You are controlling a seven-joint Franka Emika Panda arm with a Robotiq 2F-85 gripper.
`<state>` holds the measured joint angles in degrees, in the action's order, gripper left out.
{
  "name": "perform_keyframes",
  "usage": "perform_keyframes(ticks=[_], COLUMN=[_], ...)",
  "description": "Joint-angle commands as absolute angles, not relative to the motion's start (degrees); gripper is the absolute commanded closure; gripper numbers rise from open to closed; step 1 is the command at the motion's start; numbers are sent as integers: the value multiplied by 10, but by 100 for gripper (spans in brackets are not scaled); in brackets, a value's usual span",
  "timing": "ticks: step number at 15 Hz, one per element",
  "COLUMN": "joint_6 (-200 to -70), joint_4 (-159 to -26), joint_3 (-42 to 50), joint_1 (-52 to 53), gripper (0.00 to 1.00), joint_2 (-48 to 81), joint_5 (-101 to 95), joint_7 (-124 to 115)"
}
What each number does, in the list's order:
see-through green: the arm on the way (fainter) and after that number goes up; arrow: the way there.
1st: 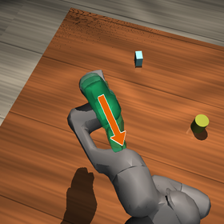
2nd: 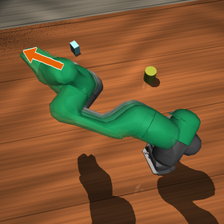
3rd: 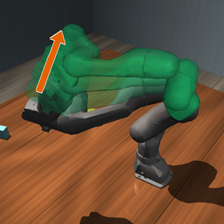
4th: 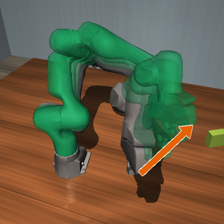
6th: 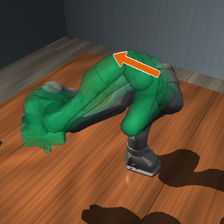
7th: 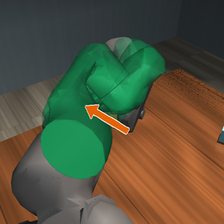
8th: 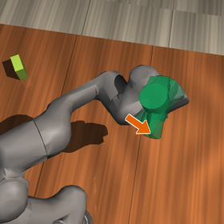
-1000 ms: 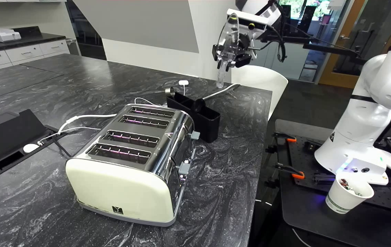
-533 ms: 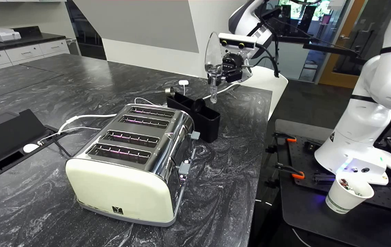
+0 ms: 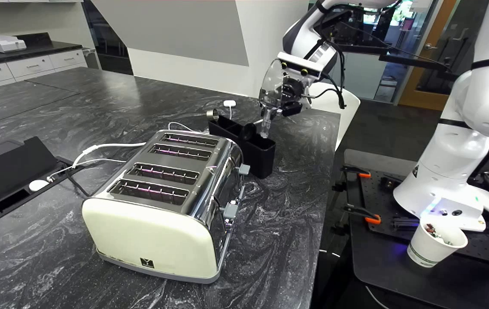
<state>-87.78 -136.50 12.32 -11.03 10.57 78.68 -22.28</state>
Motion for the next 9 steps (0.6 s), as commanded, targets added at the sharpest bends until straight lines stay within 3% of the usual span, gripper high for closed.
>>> perform_keyframes(ticks=[1, 9], joint_6=[-879, -941], joint_4=[-1364, -1360], joint_3=[128, 130], joint_1=[-113, -100], gripper=[94, 94], joint_2=[117, 133], joint_5=[783, 737], joint_7=[-168, -140])
